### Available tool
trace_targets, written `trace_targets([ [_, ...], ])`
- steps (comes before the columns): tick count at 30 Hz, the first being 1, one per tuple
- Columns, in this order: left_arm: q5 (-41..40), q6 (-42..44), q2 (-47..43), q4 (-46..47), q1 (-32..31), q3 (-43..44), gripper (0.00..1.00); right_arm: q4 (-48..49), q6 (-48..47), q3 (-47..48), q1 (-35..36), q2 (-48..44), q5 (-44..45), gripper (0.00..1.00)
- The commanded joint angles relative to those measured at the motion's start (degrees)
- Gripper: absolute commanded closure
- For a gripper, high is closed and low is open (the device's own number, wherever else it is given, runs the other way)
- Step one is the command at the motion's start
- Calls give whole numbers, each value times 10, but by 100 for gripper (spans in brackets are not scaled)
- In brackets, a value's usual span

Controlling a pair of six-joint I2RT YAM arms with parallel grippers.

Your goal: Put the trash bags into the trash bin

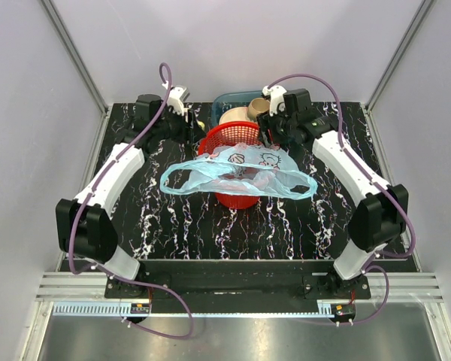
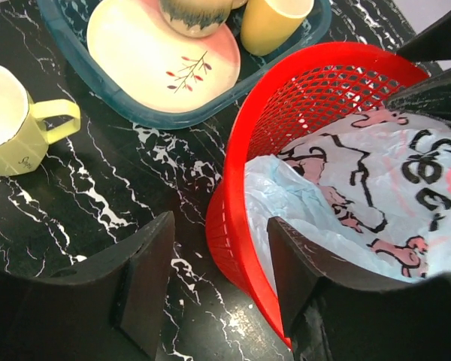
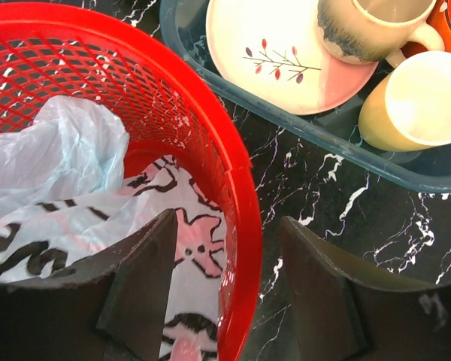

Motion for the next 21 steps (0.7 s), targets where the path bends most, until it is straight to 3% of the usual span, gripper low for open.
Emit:
trace_targets([
  [1, -18, 11, 17, 6, -3, 27, 45, 16, -28, 49, -5, 16, -4, 36],
  [4, -7, 10, 25, 6, -3, 27, 49, 16, -35, 54, -5, 27, -9, 45],
  [8, 12, 1, 22, 6, -3, 19, 57, 4, -41, 52, -5, 32, -38, 67],
  [12, 13, 2, 2, -3, -4, 3, 63, -12, -40, 53, -5, 36, -60, 79],
  [21, 9, 19, -68, -42, -4, -50, 78, -34, -7, 27, -5, 13, -121, 85],
])
